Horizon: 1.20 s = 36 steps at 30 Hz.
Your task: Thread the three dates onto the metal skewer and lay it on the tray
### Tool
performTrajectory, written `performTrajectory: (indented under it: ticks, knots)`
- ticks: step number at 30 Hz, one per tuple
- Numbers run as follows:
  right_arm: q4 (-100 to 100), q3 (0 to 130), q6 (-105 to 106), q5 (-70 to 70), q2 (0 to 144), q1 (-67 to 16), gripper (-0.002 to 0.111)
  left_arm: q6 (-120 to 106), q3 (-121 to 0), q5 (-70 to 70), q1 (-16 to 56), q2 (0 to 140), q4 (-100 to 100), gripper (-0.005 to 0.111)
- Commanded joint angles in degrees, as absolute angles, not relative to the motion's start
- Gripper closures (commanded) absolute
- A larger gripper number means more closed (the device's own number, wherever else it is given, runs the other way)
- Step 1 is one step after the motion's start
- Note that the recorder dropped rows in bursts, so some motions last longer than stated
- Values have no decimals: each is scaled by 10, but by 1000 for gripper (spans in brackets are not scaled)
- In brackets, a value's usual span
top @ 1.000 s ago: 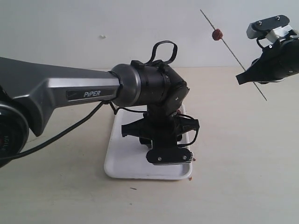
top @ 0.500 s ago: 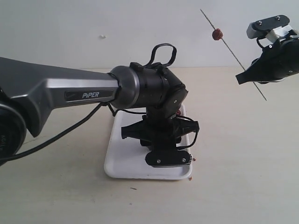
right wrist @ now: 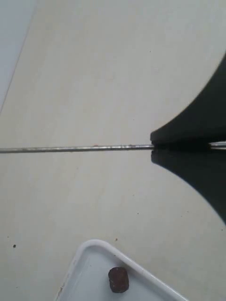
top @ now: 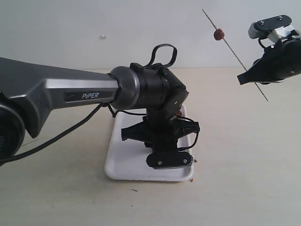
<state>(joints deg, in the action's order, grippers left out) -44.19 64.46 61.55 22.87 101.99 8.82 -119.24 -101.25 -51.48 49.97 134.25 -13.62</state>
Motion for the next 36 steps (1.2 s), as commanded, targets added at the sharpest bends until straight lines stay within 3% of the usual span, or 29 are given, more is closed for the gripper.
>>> performTrajectory:
  ticks: [1,6,10,19,24,30,36]
  knots:
    - [-446,644,614,223,1013,91,108,-1097,-1005,-524,499,1347,-127,83]
    - [-446,644,614,223,1013,91,108,-999,-1018,-524,494,1332,-95,83]
    - [-446,644,614,223,1013,91,108,-1000,-1040,-519,461,1303,63,83]
    - [-488,644,614,233,1031,91,108,-989,-1067,-535,280,1245,632,83]
    - [-546,644,639,303,1054,87,108,-838,-1067,-541,180,1246,900,83]
    - [-671,644,765,477,1066,87,108,-598,-1066,-516,131,1246,960,83]
    - [-732,644,844,612,1067,87,108,-485,-1066,-490,128,1246,947,83]
